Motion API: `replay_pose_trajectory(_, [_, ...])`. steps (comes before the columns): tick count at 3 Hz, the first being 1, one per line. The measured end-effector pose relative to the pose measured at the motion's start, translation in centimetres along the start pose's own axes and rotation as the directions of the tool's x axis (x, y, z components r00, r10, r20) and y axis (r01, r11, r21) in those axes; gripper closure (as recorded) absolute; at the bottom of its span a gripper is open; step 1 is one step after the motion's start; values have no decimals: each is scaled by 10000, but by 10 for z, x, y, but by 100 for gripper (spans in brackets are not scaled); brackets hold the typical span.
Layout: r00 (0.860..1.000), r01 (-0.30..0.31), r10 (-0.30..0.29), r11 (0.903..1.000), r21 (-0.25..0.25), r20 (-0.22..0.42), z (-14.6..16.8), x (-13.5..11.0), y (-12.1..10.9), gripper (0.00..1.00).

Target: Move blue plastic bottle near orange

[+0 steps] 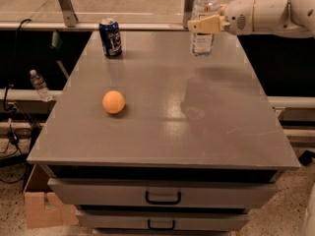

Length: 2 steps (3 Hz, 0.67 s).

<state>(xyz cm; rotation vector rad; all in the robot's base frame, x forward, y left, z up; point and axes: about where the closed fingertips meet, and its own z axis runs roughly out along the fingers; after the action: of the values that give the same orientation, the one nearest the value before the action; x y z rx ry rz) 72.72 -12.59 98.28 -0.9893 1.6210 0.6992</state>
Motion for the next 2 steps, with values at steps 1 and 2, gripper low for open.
replay_pose_trajectory(1, [9994,351,-350,9890,-1435,27,6,4,60,100])
replay_pose_trajectory(2, [9991,431,-411,9653,-2577,131,15,12,118,100])
